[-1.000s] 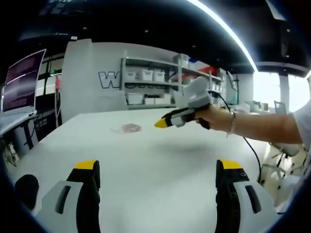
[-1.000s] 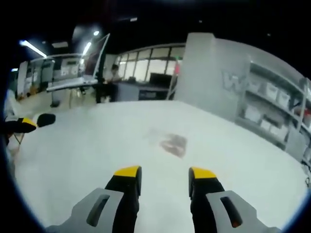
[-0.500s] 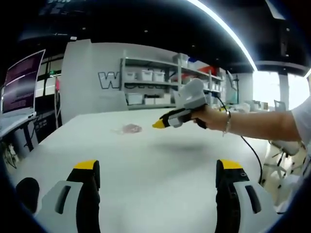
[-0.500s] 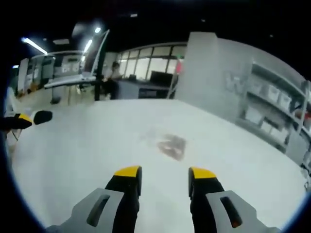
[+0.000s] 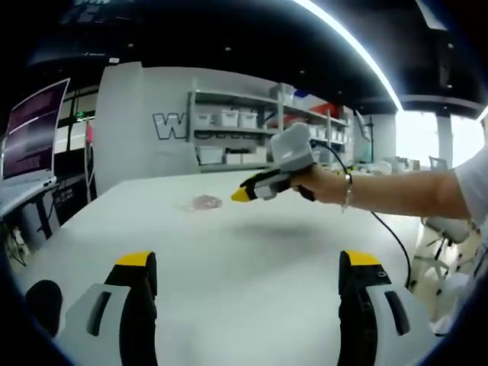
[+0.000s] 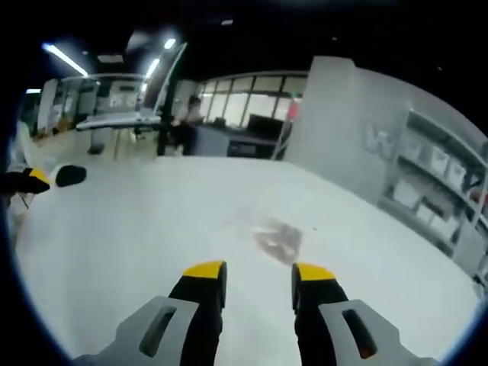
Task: Open the resealable bag by pulling the two sides of the seal apart until the entire bag opening is separated and visibly accessible.
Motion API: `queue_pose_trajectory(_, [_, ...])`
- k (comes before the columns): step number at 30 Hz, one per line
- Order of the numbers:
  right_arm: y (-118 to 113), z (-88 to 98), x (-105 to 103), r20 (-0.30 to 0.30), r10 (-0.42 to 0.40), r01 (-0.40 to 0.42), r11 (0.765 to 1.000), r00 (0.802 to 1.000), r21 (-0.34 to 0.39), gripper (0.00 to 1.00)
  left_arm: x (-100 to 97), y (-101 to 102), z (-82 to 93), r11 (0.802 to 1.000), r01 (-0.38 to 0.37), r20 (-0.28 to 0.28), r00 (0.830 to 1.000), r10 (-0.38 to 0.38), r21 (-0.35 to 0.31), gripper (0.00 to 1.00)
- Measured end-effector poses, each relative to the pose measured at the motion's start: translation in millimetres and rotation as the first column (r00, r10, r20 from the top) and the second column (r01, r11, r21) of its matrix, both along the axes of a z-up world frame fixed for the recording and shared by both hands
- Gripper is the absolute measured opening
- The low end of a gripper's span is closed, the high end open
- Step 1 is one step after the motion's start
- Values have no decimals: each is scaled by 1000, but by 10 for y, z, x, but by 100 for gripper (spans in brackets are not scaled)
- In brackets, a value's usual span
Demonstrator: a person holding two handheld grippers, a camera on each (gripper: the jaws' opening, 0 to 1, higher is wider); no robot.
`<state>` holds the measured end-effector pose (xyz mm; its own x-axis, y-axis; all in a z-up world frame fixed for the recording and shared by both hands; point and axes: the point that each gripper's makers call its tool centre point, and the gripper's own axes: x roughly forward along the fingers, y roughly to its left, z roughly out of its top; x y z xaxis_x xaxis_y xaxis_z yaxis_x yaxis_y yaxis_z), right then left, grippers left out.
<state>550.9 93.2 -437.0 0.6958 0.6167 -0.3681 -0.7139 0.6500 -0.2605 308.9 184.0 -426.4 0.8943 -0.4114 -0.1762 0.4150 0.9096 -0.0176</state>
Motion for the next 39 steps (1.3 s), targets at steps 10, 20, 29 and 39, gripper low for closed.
queue_pose_trajectory(10, [56,-16,34,3,12,-12,1000,1000,-4,31,-7,-22,-10,1000,7,-1,1000,-7,0,97])
queue_pose_trajectory(20, [94,-42,19,2,23,-23,1000,1000,-7,31,21,-49,-36,1000,16,-9,1000,-16,5,97])
queue_pose_trajectory(29, [114,-74,165,7,29,-29,999,1000,-29,31,43,-41,-37,1000,15,-8,1000,-15,7,97])
queue_pose_trajectory(39, [196,-167,126,3,51,-50,998,999,-46,31,65,-16,-28,1000,12,-7,1000,-12,9,97])
